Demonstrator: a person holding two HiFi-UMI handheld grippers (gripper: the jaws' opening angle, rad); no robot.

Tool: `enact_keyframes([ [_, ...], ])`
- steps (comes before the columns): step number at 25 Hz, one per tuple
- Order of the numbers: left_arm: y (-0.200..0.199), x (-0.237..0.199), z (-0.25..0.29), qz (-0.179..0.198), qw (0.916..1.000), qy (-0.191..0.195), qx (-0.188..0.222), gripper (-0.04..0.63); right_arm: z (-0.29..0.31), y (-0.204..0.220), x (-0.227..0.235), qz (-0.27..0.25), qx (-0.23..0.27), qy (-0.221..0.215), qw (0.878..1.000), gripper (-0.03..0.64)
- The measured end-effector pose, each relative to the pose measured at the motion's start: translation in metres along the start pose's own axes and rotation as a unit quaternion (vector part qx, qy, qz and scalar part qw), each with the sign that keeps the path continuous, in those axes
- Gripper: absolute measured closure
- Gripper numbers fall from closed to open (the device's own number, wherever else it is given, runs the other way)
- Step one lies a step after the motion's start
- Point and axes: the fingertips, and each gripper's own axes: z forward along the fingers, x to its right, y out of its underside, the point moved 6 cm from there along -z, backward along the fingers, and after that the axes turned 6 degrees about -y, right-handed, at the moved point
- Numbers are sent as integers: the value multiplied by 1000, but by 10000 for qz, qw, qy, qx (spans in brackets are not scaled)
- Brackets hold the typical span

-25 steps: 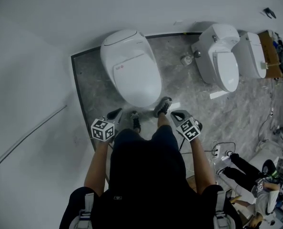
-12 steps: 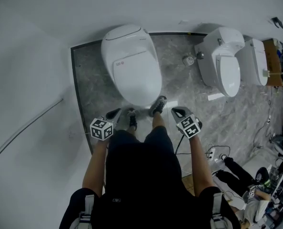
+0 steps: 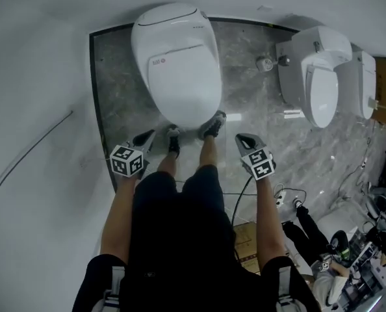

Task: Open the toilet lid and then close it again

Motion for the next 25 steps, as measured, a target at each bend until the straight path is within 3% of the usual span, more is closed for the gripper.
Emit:
enact_keyframes([
  [19, 60, -62, 113, -696, 9968, -355, -134, 577, 130, 24, 74, 573, 79, -508, 9970, 614],
  [25, 83, -71, 147, -1119, 9927, -440, -96, 577, 163, 35, 94, 837, 89, -573, 9948, 614],
])
